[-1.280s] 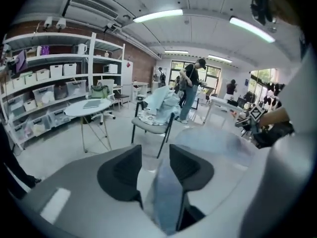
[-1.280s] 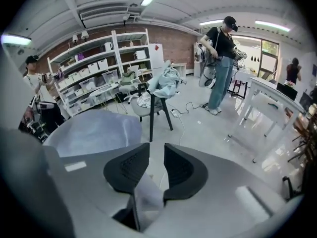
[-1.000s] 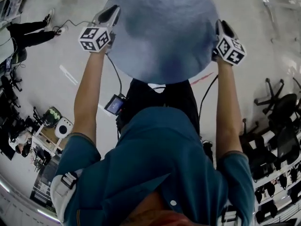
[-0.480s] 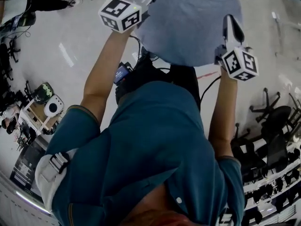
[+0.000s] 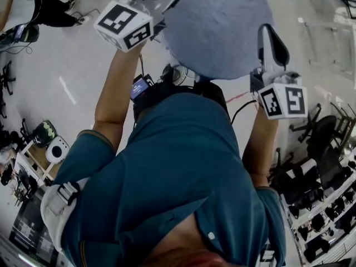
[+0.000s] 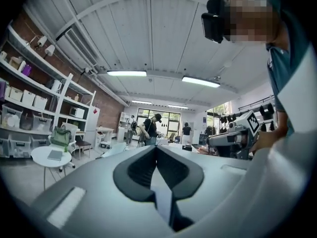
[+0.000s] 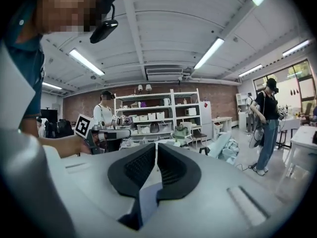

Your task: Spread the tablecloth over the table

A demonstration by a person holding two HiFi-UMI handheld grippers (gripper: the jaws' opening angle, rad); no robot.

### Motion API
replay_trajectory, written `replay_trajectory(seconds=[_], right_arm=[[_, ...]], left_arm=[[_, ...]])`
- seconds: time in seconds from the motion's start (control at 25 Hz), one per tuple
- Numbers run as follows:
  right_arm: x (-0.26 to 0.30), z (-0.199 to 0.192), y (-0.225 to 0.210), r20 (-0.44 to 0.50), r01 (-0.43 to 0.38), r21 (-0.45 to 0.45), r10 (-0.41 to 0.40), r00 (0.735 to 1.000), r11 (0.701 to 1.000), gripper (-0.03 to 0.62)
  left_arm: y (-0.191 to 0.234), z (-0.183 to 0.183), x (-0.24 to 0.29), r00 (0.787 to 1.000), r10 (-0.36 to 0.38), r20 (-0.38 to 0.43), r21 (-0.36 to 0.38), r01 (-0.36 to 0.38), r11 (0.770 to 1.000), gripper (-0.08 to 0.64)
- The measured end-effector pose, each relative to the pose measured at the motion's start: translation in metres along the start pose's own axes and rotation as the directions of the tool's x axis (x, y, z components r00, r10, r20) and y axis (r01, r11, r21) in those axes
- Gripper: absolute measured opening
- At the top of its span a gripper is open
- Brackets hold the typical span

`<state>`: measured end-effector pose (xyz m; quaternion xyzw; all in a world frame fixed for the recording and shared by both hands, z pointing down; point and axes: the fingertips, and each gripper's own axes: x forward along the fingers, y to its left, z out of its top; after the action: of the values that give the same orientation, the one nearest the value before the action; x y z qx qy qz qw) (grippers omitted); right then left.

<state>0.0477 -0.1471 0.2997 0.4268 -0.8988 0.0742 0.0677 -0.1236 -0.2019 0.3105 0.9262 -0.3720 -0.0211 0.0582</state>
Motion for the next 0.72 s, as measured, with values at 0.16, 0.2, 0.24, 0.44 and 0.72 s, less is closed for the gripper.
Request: replay_trajectory(seconds=[0.16,0.2,0.24,0.44,0.72], right_arm=[[-0.011,0.040,0.043,0.057,-0.007,-0.063,0.011,0.998,0.998,0.018],[-0.014,0.047,0.052,0.068,-0.007,-0.075,0.013,0.998,0.997,0.017],[-0.017,0.054,0.059,0.079,-0.006,-0.088,0.013,0.997,0.996,0.015],[-0.037,0.094,0.092,0.142,0.036,-0.154,-0.014,0.990,0.987,0.015],[-0.069,0.106,0.123,0.128,0.090,-0.223,-0.062,0.990,0.971,0.009]], left_arm=[[-0.009,0.040,-0.033,0.998,-0.037,0.058,0.043,0.035,0.998,0.000],[-0.012,0.047,-0.040,0.997,-0.048,0.068,0.053,0.044,0.998,0.000],[-0.016,0.052,-0.046,0.995,-0.058,0.077,0.063,0.054,0.997,0.000],[-0.028,0.094,-0.077,0.981,-0.105,0.163,0.098,0.090,0.991,0.000],[-0.061,0.123,-0.109,0.963,-0.185,0.196,0.143,0.159,0.977,0.000]])
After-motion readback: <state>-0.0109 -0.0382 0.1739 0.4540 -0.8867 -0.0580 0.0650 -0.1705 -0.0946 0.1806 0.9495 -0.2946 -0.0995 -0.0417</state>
